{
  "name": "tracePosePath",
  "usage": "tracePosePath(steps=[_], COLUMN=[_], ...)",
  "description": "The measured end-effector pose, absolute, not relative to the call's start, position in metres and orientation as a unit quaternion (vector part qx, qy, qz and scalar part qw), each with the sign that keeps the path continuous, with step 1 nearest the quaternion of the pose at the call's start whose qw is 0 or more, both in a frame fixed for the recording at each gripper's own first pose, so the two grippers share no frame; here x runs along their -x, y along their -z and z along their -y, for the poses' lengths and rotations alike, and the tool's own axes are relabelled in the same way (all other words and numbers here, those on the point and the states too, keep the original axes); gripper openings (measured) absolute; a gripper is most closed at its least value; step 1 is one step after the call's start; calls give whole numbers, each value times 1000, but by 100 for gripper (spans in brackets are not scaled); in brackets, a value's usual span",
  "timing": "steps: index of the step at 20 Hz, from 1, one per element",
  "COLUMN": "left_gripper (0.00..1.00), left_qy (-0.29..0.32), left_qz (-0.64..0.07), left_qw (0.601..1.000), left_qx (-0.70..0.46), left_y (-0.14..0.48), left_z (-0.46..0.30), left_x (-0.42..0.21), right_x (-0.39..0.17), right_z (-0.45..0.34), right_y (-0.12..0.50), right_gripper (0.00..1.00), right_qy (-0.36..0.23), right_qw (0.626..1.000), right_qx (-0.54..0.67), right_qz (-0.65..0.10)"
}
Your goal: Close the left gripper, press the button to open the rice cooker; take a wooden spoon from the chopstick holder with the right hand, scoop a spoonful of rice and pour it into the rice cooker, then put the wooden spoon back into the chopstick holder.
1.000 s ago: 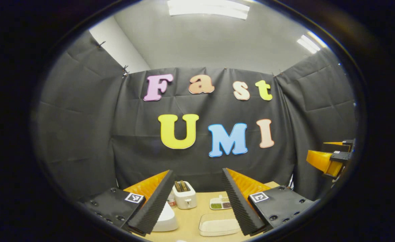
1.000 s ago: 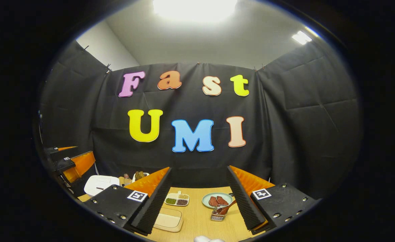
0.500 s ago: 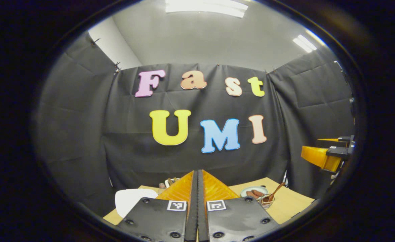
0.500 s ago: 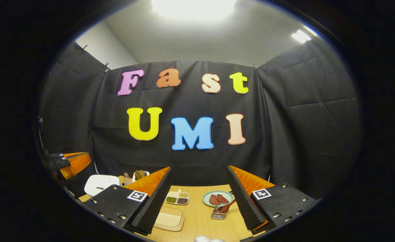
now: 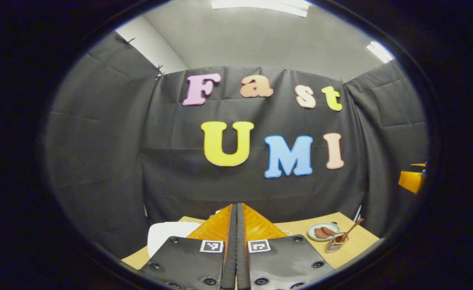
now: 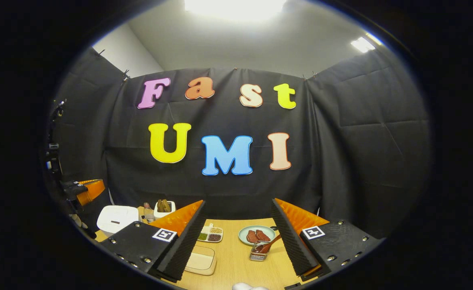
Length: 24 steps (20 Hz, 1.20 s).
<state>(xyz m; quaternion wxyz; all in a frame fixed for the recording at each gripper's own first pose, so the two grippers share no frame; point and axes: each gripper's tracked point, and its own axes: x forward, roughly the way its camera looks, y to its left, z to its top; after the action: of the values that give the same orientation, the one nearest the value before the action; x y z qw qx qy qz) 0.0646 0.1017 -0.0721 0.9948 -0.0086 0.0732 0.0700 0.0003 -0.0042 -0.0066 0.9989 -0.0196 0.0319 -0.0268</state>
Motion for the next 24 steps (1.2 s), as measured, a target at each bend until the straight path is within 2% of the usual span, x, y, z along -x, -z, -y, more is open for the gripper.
tracePosePath(steps=[7,8,9,10,16,17,18,19,24], left_gripper=[8,8,8,8,8,8,8,8,8], left_qy=[-201,-216,-230,-239,-252,-255,-259,-265,-267], left_qz=[-179,-198,-214,-232,-302,-315,-327,-341,-342], left_qw=[963,956,949,943,919,913,907,900,901], left_qx=[27,22,18,24,37,44,49,54,26], left_y=[198,219,237,261,330,339,350,360,359], left_z=[-207,-217,-224,-228,-234,-236,-240,-242,-247], left_x=[-99,-102,-104,-106,-105,-101,-98,-93,-91], right_x=[-9,-11,-13,-14,-21,-21,-24,-25,-31], right_z=[13,13,15,15,13,13,14,15,13], right_y=[17,18,21,23,38,39,39,40,49], right_gripper=[98,93,98,98,98,93,98,98,98], right_qy=[34,33,34,33,23,22,24,24,20], right_qw=[996,996,995,995,992,992,992,992,992], right_qx=[57,58,60,62,71,72,71,69,57], right_qz=[-62,-65,-70,-74,-99,-99,-100,-101,-112])
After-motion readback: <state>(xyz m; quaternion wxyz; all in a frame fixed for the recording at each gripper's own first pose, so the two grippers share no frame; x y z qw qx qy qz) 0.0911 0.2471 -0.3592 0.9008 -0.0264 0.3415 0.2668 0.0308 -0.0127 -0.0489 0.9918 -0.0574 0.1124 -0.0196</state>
